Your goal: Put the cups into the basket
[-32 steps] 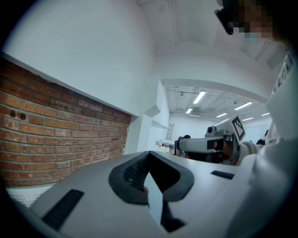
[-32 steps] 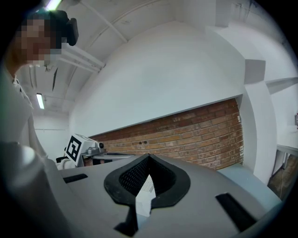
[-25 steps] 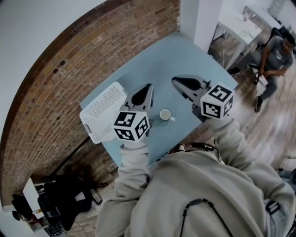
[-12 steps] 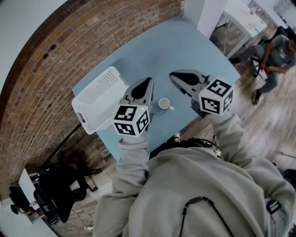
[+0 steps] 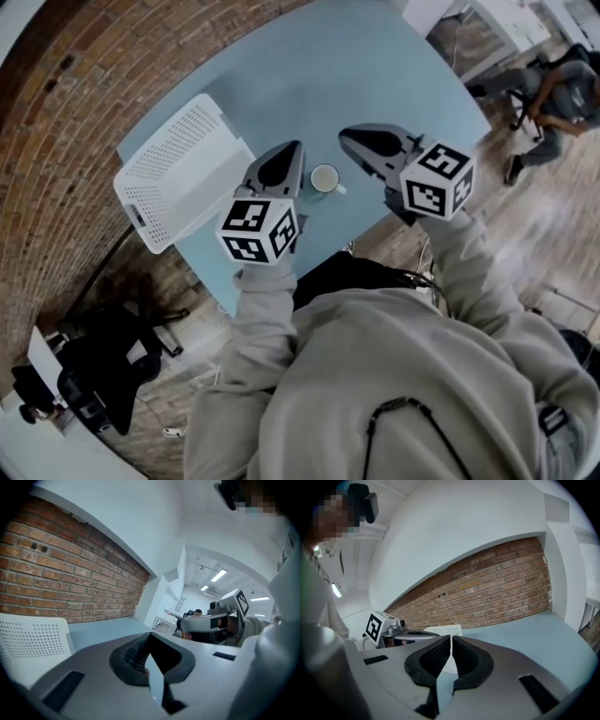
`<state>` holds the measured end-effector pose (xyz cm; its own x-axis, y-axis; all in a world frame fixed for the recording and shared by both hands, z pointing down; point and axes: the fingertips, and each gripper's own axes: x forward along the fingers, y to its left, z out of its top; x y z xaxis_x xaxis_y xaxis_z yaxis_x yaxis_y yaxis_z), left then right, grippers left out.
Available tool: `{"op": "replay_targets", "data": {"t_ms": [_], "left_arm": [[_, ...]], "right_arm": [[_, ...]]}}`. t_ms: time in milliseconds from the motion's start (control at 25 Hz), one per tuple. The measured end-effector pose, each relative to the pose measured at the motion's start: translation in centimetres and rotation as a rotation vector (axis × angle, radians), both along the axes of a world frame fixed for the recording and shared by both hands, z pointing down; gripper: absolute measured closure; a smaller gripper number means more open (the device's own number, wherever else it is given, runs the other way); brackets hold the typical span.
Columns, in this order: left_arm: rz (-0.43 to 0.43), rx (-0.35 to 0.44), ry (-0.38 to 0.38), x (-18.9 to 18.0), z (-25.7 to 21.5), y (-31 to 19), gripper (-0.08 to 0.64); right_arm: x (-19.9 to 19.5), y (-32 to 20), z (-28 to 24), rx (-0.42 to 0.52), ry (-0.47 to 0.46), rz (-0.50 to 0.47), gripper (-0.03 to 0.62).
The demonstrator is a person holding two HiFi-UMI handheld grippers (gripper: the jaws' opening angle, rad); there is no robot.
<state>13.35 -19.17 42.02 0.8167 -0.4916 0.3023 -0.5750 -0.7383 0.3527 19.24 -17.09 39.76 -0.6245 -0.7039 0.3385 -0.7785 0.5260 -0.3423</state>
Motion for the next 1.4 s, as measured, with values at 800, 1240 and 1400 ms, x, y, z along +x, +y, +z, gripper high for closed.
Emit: {"op": "replay_targets", "data": {"t_ms": [800, 1240, 1400], "left_arm": [[-0.02, -0.171, -0.053, 0.1, 9.8, 1.3, 0.565], [0.0, -0.217, -0.052, 1.0, 11.7, 1.9, 0.565], [-0.009, -0.247, -0.071, 0.7, 13.4, 2.3, 0.565]], "right_arm": [[-0.4, -0.2, 10.2, -0.159, 0.009, -0.018, 0.584], [0.3, -0.4, 12.6, -0.193, 0.012, -0.001, 0.584], [0.4, 0.5, 14.8, -0.22, 0.052, -0.006, 0.583]]}}
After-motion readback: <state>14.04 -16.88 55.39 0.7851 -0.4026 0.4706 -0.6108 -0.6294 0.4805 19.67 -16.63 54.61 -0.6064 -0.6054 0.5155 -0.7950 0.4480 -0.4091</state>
